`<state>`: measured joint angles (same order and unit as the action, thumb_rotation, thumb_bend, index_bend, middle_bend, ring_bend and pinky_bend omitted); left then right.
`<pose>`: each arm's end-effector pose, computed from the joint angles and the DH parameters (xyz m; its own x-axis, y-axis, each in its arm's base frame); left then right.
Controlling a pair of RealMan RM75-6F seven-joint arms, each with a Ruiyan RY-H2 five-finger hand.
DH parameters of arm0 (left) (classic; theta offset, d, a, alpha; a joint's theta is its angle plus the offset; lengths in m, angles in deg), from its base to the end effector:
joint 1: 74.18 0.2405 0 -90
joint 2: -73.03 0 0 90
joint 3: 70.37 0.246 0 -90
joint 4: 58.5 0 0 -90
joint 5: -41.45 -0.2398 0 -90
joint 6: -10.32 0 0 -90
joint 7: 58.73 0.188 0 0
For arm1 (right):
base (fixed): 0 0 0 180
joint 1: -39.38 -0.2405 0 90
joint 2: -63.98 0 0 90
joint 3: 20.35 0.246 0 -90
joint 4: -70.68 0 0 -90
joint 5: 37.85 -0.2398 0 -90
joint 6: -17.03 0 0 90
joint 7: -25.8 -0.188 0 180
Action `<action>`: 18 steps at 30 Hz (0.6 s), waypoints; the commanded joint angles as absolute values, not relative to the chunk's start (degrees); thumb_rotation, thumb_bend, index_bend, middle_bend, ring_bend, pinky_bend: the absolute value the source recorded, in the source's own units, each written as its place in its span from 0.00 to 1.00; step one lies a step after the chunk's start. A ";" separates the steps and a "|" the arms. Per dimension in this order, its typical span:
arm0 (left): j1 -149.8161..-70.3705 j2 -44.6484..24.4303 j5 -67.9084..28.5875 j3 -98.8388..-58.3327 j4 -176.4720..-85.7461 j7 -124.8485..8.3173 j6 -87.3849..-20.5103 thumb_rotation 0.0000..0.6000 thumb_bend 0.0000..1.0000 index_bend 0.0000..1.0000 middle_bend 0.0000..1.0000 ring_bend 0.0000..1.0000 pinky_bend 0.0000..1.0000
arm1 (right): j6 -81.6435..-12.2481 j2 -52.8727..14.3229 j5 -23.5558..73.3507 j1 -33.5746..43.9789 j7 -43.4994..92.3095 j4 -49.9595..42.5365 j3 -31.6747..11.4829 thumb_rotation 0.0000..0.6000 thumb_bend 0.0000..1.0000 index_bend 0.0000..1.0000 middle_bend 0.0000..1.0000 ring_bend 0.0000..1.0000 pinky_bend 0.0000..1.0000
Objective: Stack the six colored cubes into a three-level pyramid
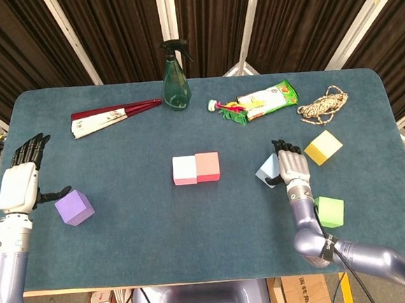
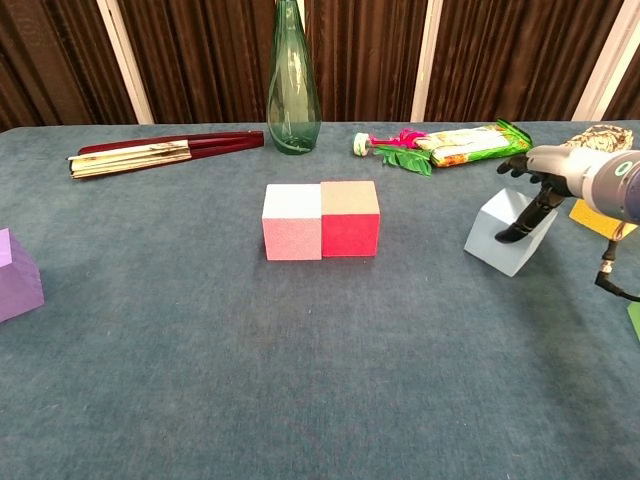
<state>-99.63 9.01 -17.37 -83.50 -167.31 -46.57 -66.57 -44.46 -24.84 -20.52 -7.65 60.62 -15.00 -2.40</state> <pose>-0.2046 0.3413 0.1189 0.2182 -0.0137 0.9758 0.9758 0.0164 -0.2180 -0.1901 -0.4159 -0.0368 0.2061 -0.3702 0.9058 -0.9235 0.2325 0.3052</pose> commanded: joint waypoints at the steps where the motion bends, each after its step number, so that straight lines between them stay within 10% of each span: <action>1: -99.56 9.03 -17.47 -83.60 -167.43 -46.70 -66.46 1.00 0.11 0.00 0.00 0.00 0.00 | -44.46 -24.51 -20.62 -7.53 60.50 -15.57 -2.38 1.00 0.26 0.00 0.28 0.12 0.00; 7: -99.39 9.21 -17.35 -83.94 -167.61 -47.16 -66.00 1.00 0.11 0.00 0.01 0.00 0.00 | -44.37 -23.68 -18.17 -7.11 59.41 -17.10 -2.59 1.00 0.26 0.03 0.46 0.33 0.00; 18: -99.13 9.22 -17.54 -84.39 -167.77 -47.09 -66.02 1.00 0.11 0.00 0.01 0.00 0.00 | -36.91 -20.14 0.05 -7.24 55.41 -15.41 -6.14 1.00 0.26 0.10 0.48 0.34 0.00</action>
<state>-99.13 9.23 -17.55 -84.39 -167.78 -47.10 -66.02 -40.26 -21.55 -8.04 -7.11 57.40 -17.16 -4.10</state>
